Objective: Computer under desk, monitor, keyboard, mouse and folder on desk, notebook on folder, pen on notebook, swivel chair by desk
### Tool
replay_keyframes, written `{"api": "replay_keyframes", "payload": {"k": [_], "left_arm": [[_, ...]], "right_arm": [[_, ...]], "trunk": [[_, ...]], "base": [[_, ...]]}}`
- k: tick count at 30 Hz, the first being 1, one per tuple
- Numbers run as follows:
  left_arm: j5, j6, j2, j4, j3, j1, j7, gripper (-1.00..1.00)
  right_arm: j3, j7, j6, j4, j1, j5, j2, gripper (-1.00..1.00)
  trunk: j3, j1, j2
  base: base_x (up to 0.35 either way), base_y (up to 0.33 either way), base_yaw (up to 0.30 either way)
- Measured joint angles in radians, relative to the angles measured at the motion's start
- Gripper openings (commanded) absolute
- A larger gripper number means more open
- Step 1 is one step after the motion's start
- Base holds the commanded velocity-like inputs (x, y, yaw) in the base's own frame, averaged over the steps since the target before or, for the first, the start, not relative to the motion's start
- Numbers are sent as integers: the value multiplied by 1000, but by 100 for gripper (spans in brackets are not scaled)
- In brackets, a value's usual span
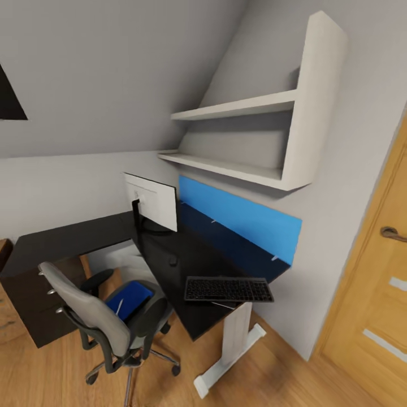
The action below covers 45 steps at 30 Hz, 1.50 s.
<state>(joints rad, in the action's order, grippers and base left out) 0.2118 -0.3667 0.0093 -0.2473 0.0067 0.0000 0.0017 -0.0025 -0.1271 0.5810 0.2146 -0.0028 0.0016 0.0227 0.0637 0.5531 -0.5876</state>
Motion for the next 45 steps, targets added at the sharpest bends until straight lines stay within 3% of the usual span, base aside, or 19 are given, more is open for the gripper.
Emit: {"api": "replay_keyframes", "payload": {"k": [12, 24, 45], "left_arm": [[0, 0, 0, 0, 0, 0, 1, 100], [0, 0, 0, 0, 0, 0, 1, 100], [0, 0, 0, 0, 0, 0, 1, 100]], "right_arm": [[0, 0, 0, 0, 0, 0, 0, 100], [0, 0, -1, -1, 0, 0, 0, 100], [0, 0, 0, -2, 0, 0, 0, 100]], "trunk": [[0, 0, 0], [0, 0, 0], [0, 0, 0]], "base": [[0, -216, 291], [-216, -10, 291], [-11, 0, 291]]}}
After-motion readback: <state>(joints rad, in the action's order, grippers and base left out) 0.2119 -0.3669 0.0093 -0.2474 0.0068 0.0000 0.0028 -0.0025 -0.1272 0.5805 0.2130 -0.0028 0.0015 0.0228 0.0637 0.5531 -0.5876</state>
